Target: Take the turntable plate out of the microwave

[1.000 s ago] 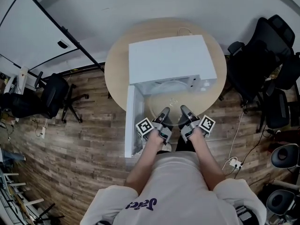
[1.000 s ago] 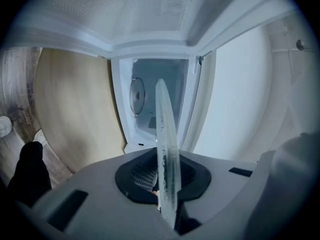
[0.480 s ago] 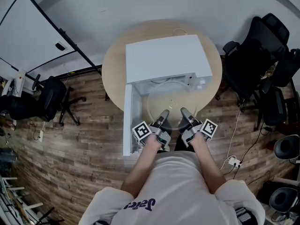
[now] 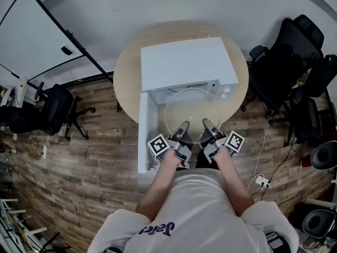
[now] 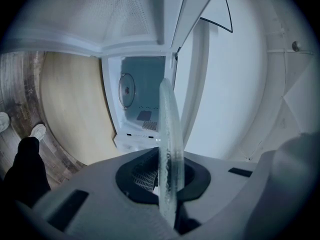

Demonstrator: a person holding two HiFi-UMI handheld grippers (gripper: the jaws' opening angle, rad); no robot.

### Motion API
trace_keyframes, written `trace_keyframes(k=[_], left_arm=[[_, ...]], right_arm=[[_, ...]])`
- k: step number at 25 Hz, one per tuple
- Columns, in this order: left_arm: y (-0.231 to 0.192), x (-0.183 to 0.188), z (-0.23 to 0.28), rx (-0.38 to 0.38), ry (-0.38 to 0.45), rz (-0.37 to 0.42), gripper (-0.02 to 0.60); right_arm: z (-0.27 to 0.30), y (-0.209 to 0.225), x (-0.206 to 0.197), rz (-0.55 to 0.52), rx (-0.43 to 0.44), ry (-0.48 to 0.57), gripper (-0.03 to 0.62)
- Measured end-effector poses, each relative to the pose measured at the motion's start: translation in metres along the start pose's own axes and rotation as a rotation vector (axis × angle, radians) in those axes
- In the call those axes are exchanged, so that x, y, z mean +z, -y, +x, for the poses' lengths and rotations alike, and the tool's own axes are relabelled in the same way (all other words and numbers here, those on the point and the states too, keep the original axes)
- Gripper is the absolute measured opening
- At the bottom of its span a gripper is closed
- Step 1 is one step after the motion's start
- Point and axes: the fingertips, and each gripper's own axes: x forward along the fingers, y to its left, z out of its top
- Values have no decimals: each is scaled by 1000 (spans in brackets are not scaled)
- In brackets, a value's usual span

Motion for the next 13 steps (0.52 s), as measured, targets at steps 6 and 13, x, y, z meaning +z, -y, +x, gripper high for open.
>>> trace_keyframes(k=[6,13], left_arm=[[-2,1,0,-1,3,-20,32],[-8,3,5,2,16,-39,32]], right_arm=[[2,0,-1,13,-1,-4,35],[4,8,4,9,-24,-16,35]])
